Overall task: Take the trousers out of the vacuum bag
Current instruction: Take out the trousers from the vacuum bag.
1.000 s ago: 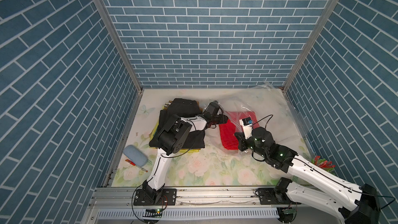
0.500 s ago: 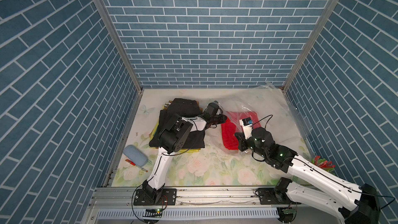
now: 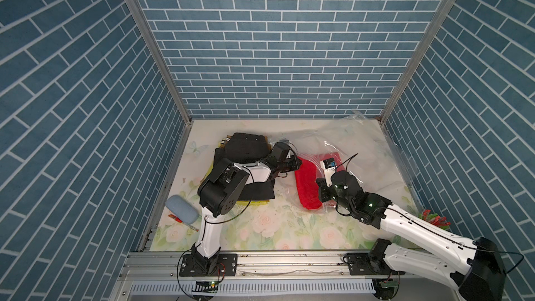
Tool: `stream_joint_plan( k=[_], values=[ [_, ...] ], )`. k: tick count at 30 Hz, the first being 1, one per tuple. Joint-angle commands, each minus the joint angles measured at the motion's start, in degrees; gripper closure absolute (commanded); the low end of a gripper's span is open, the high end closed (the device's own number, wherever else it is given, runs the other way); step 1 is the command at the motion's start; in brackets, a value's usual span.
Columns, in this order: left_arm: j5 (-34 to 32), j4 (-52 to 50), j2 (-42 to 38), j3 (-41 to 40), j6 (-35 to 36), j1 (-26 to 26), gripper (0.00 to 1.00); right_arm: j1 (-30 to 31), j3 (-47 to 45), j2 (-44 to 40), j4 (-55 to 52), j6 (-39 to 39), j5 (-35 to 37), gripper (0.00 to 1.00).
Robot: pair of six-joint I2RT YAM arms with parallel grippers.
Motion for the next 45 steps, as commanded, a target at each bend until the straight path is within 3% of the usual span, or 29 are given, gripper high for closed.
stream_joint_plan(
  k=[1, 19, 25, 30, 36, 45],
  values=[
    [-5.0, -3.6, -3.5, -0.9, 2.5, -2.7, 1.00, 0.1, 2.6, 1.5, -0.8, 2.3, 2.6, 1.00],
    [-27.0, -14.5, -16.9, -7.9, 8.0, -15.3, 1.00, 0.0, 8.5, 7.4, -3.2, 4.4, 6.1, 1.00],
    [-31.6, -15.6, -21.7, -10.2, 10.1, -18.5, 1.00, -0.5, 9.2, 8.0, -3.4, 3.9, 6.3, 1.00],
    [-33.4, -14.7, -27.3, -12.0, 10.3, -18.8, 1.00, -0.6, 8.5, 8.6, -3.0, 3.6, 5.3, 1.00],
    [-35.8, -21.2, -28.8, -5.5, 11.0, -18.4, 1.00, -0.6, 4.6, 6.5, -0.2, 3.0, 2.4, 1.00],
    [-29.6, -24.9, -30.9, 0.0, 6.3, -16.8, 1.00, -0.7, -0.8, 5.5, 1.2, 1.8, 6.0, 1.00]
  ],
)
